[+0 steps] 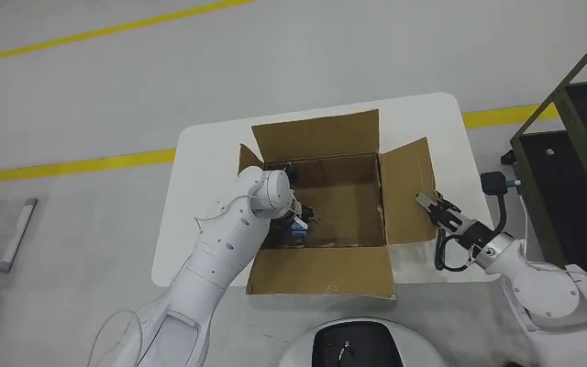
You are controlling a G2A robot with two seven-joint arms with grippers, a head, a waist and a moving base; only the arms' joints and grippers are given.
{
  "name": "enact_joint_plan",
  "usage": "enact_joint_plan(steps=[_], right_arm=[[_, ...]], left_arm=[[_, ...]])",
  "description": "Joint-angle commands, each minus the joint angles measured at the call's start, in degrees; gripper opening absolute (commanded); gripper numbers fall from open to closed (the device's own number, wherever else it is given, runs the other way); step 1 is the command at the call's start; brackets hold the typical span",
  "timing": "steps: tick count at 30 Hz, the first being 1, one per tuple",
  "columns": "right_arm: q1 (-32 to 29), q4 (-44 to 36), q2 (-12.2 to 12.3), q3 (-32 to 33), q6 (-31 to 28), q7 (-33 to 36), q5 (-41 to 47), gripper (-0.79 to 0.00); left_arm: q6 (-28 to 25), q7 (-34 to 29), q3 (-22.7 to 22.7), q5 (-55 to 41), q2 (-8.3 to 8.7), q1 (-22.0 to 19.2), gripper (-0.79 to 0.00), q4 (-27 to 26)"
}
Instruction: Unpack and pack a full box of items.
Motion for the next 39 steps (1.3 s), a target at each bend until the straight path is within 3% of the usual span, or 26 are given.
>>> enact_joint_plan(steps=[1, 7, 14, 19, 23, 35, 39], right_arm=[[0.61, 0.69, 0.05, -0.02, 0.11, 0.36, -0.17, -0.785], [2.39, 2.75, 0.19, -0.04, 0.38, 0.79, -0.57, -0.785], [3.37, 4.48, 0.23, -1.36, 0.59, 0.56, -1.88, -0.785], [3.75, 5.57, 0.24, -2.10, 0.72, 0.34, -2.34, -0.785], [4.04, 5.83, 0.27, -2.32, 1.13, 0.49, -2.19, -0.785], [3.38, 2.97, 0.45, -2.06, 3.75, 0.52, -2.74, -0.785], [3.19, 2.96, 0.38, -1.88, 5.27, -0.93, -2.09, -0.785]], left_arm=[[-1.95, 0.67, -0.94, 0.48, 0.44, 0.31, 0.000, -1.47], [-0.64, 1.59, -5.11, 8.69, 3.01, 3.28, 0.000, -10.07], [1.17, -0.54, -14.05, 17.66, 6.68, 10.27, 0.000, -22.27], [1.50, -1.67, -19.85, 19.77, 8.20, 14.53, 0.000, -29.55], [0.22, -2.72, -22.34, 17.61, 8.62, 16.34, 0.000, -32.62], [-2.39, -1.48, -18.94, 15.80, 7.89, 16.08, 0.000, -33.18], [-3.01, -0.41, -20.69, 15.54, 8.14, 16.55, 0.000, -35.73]])
